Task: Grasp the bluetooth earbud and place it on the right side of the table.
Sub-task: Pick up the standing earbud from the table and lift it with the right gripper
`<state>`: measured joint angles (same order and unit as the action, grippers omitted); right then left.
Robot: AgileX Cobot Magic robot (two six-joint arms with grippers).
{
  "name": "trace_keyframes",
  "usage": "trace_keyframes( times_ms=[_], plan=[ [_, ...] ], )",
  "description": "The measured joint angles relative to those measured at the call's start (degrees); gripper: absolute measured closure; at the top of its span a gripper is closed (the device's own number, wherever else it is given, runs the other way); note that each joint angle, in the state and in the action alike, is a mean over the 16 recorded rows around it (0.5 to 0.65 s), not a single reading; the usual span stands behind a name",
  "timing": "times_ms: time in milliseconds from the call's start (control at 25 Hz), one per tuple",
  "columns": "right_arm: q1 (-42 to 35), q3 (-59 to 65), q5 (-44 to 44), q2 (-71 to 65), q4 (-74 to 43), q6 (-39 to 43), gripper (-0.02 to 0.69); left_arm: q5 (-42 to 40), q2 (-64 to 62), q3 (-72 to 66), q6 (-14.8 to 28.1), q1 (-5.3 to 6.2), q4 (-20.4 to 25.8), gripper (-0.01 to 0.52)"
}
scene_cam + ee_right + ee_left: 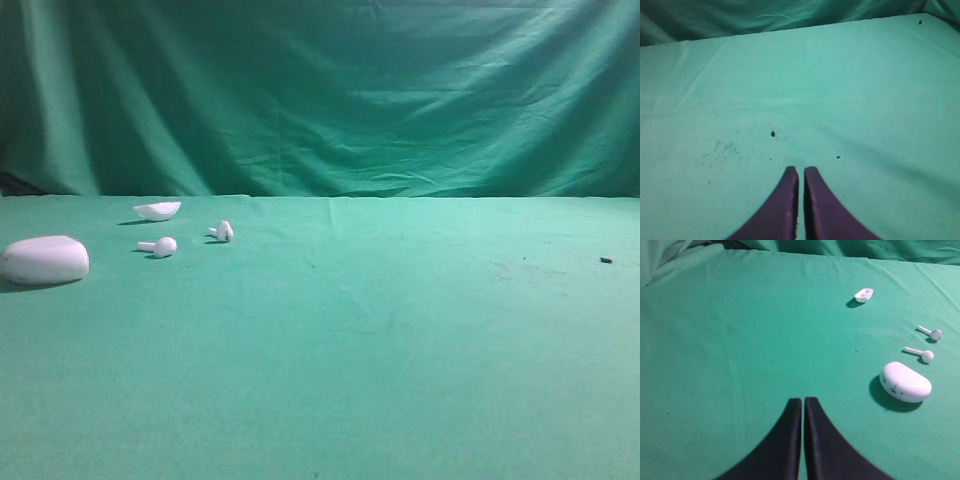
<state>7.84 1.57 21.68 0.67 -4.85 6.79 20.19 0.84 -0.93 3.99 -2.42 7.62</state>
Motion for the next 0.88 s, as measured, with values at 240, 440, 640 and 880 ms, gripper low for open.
trace_keyframes(
  times_ms=[240,440,640,880],
  plan=[
    [0.00,0.02,-5.26,0.00,-0.58,1.08,0.665,0.00,0.00,0.00,0.00,0.00,0.00,0.514],
    [0.00,-0.41,-15.67,-0.01,-0.89,2.82,0.665,0.00,0.00,0.00,0.00,0.00,0.00,0.514],
    [0.00,-4.95,-19.06,-1.93,-1.12,3.92,0.665,0.00,0.00,0.00,0.00,0.00,0.00,0.514],
    [-0.01,-16.57,-9.40,-10.79,-1.01,3.82,0.665,0.00,0.00,0.00,0.00,0.00,0.00,0.514]
  ],
)
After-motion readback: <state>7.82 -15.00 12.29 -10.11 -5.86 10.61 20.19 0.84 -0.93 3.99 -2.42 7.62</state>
